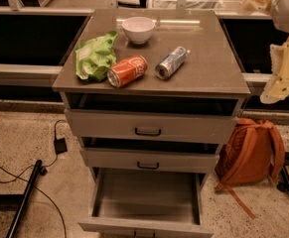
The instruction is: Place coke can into bottom drawer
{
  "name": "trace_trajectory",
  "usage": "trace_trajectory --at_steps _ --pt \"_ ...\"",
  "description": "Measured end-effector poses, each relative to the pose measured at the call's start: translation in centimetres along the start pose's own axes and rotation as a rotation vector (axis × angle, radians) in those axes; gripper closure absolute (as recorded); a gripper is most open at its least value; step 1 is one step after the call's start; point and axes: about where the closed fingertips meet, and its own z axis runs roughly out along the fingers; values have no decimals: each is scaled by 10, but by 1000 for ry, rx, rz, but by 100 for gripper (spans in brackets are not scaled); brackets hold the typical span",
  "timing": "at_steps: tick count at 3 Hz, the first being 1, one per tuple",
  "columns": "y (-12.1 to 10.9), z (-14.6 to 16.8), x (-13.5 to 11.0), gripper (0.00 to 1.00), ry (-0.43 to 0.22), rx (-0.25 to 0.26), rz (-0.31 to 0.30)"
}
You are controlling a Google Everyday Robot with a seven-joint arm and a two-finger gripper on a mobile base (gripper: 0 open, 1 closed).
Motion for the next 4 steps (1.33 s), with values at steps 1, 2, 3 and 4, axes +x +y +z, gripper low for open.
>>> trace_trajectory --at_steps 1,2,3,4 --pt "0 0 0 0 0 0 0" --pt "-27 18 -21 0 -11 -19 -46" --pt "-62 55 -57 0 -37 -77 -116" --pt "-84 119 -95 0 -39 -161 -187"
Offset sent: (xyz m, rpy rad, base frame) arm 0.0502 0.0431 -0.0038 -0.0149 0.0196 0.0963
